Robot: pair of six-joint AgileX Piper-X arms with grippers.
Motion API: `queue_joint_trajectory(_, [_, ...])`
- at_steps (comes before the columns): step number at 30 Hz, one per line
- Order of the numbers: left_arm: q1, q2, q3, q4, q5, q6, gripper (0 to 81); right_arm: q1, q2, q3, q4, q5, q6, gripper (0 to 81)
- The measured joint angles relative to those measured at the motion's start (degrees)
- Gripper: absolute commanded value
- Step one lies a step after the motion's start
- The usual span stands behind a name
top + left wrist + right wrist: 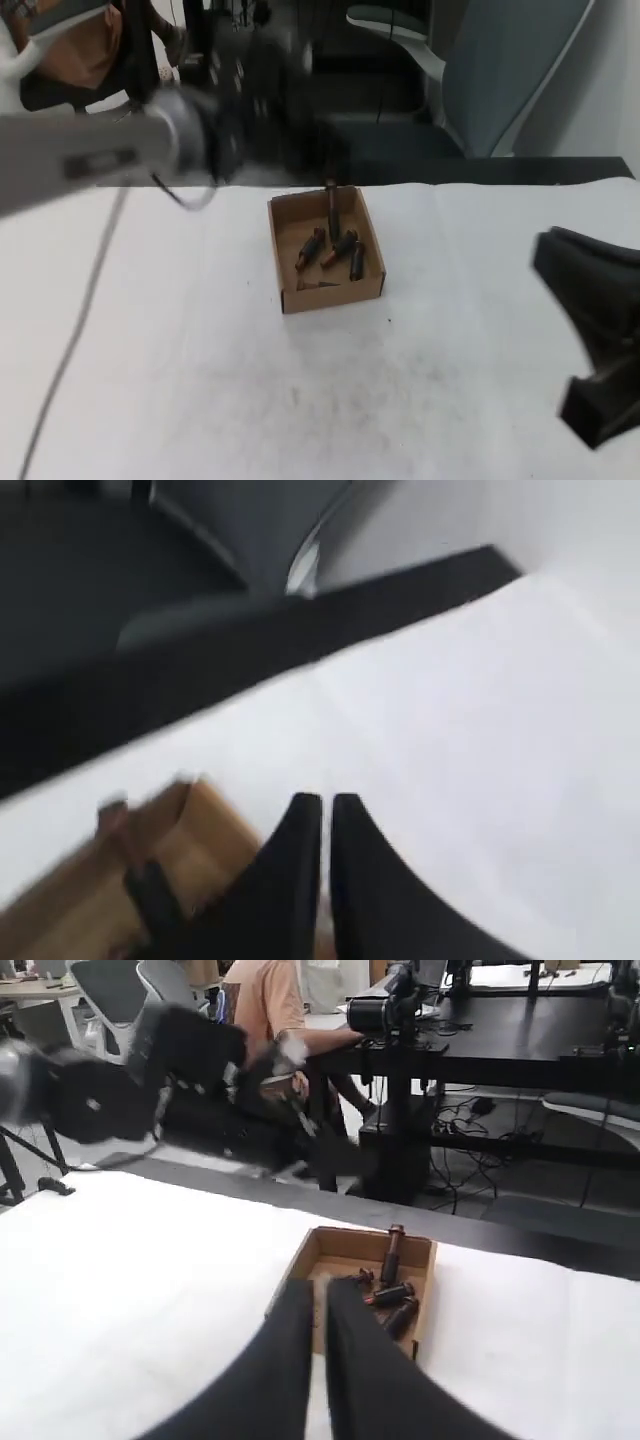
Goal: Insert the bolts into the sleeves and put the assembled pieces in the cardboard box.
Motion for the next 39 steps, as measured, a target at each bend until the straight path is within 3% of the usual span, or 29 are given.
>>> queue_joint_trajectory(6, [0.0,-22.4,5.7,1.0,-2.2,7.9,1.8,0.0,-9.2,-7.0,20.1,5.9,-0.3,0.4])
queue_joint_trajectory(14, [0.7,-51.6,22.8,7.4,-15.7,13.5,1.8,0.0,-12.3,-24.0,44.5,16.8,-2.5,0.4])
queue_joint_trajectory(19, [5.8,-67.0,31.9,12.4,-23.4,11.7,1.8,0.0,-12.3,-28.9,51.4,24.2,-3.2,0.4])
queue_joint_trajectory(23, [12.1,-75.1,37.8,15.9,-23.0,11.3,1.8,-2.2,-12.2,-31.6,57.7,29.3,-4.3,0.4])
queue_joint_trajectory(26, [16.1,-78.9,41.5,16.9,-20.4,9.8,1.8,-6.6,-11.3,-32.0,62.6,33.0,-5.6,0.4])
queue_joint_trajectory(29, [19.4,-80.1,44.7,17.2,-16.9,7.5,1.8,-12.6,-10.6,-32.0,64.3,31.2,-6.1,0.4])
queue_joint_trajectory(35, [23.7,-80.0,49.0,17.4,-10.1,3.2,1.8,-29.2,-10.7,-36.4,70.0,29.2,-6.6,0.4])
queue_joint_trajectory(37, [24.0,-80.0,49.2,17.4,-8.9,2.9,1.8,-35.4,-11.6,-38.3,70.2,25.0,-7.1,0.4])
queue_joint_trajectory(39, [24.0,-80.0,49.2,17.2,-8.0,2.7,1.8,-39.7,-13.1,-38.8,69.5,16.3,-8.0,0.4])
